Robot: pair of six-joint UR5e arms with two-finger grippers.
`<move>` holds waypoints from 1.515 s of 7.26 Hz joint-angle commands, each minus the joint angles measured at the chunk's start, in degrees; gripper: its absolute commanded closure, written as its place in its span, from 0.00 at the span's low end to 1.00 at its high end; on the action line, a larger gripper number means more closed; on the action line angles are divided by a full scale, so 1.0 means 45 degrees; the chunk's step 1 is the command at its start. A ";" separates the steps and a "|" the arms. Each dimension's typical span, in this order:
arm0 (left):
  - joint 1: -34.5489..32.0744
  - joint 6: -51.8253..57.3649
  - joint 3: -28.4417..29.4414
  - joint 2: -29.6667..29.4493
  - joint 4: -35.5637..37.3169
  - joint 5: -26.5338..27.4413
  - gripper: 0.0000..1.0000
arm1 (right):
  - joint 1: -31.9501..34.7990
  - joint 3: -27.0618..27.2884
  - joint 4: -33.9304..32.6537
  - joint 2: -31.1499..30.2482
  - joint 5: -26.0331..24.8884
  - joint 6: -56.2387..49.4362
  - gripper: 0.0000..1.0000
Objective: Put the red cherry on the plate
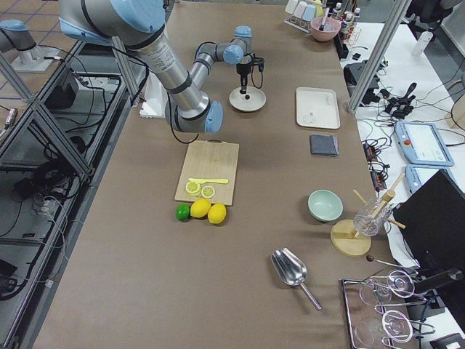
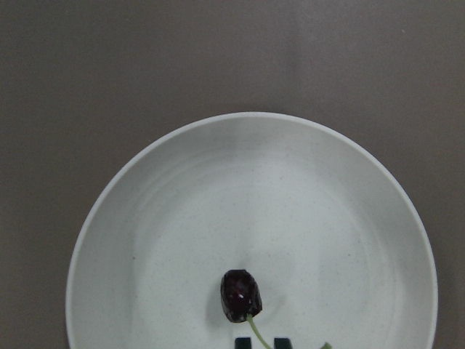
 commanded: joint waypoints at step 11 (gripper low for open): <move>-0.0040 0.0216 -0.0113 0.0242 -0.0039 0.0002 0.01 | 0.3633 0.6360 -0.2585 -0.5051 0.2532 -0.4514 0.00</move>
